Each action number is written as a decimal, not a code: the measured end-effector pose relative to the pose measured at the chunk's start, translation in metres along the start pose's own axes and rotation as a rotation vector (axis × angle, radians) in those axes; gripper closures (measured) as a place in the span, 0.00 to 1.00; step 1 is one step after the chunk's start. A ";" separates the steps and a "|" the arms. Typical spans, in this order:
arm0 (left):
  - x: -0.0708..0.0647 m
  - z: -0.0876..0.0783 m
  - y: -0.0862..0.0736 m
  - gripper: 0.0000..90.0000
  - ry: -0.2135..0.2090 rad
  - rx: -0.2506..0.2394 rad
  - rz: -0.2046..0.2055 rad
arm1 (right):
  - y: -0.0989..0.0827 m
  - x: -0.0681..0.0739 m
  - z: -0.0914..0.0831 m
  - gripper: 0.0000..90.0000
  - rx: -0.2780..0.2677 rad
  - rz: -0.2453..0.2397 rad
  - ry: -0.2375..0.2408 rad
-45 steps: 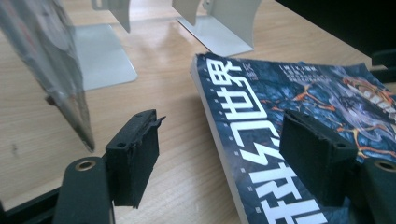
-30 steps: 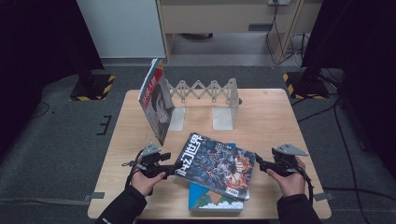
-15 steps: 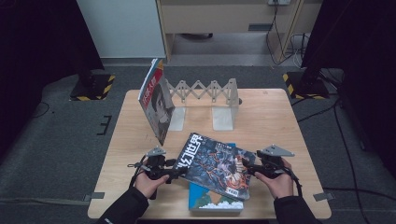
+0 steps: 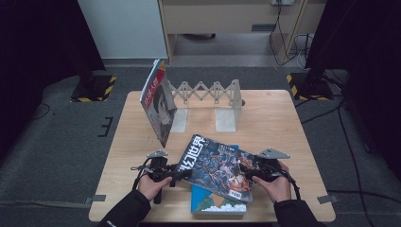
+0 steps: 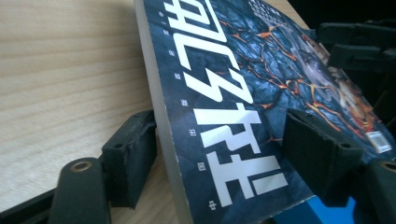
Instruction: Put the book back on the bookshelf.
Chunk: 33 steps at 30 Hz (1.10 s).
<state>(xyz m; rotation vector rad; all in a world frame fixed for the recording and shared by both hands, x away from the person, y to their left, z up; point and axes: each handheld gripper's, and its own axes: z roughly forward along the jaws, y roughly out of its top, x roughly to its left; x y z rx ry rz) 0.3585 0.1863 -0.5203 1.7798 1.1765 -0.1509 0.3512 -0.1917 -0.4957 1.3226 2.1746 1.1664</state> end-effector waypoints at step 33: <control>-0.018 -0.010 0.018 0.56 -0.154 0.011 -0.056 | -0.006 0.000 0.004 0.30 -0.033 0.051 0.030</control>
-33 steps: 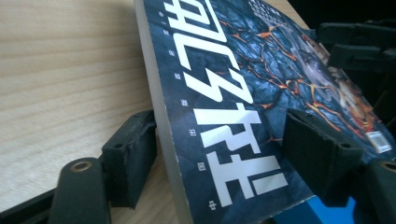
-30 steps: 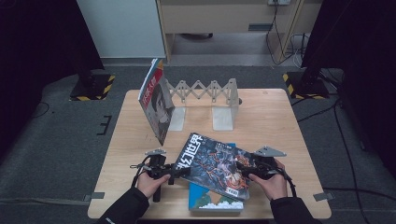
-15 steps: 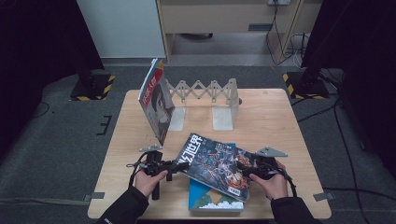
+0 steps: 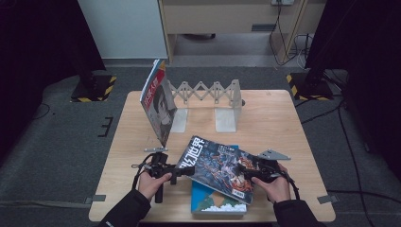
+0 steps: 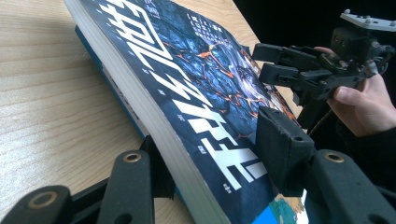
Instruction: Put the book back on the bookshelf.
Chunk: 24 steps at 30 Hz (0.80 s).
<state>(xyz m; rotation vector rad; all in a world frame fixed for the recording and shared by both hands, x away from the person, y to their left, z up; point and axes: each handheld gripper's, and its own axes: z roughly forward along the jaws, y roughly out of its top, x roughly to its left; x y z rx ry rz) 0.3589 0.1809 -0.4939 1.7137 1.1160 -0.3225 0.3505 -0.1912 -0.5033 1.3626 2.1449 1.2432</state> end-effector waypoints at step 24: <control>-0.030 -0.010 0.026 0.83 0.002 -0.013 -0.076 | 0.001 -0.016 -0.009 0.28 -0.013 0.025 -0.031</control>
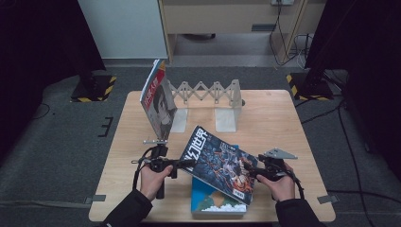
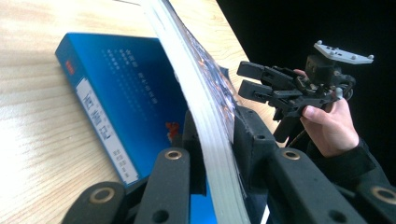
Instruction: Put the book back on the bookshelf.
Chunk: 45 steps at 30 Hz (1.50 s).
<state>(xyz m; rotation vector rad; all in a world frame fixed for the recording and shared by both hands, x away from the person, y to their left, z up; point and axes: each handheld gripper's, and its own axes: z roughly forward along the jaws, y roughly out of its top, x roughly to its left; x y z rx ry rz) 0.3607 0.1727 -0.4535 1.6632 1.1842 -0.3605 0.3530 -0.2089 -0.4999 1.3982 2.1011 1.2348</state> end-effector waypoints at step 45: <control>-0.062 -0.020 0.068 0.91 -0.064 -0.157 0.035 | -0.023 -0.072 -0.007 0.21 0.198 0.028 -0.236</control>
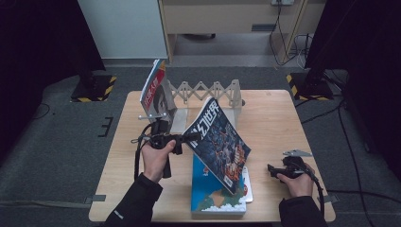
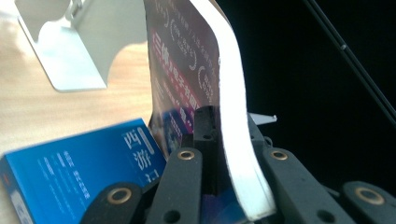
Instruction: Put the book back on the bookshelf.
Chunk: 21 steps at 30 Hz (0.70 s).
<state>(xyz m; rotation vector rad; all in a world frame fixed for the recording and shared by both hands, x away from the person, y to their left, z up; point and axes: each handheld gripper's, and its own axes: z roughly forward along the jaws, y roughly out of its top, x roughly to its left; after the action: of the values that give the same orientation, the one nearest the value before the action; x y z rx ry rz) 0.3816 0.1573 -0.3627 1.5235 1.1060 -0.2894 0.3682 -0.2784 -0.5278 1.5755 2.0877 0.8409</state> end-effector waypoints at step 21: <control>-0.014 -0.049 0.042 0.91 0.072 -0.145 0.062 | -0.007 0.001 0.009 0.02 -0.052 -0.040 -0.014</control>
<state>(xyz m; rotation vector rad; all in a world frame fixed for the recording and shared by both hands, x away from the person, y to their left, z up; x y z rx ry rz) 0.3875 0.1983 -0.3119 1.4453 1.1101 -0.1106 0.3684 -0.2772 -0.5392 1.5041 2.0639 0.8613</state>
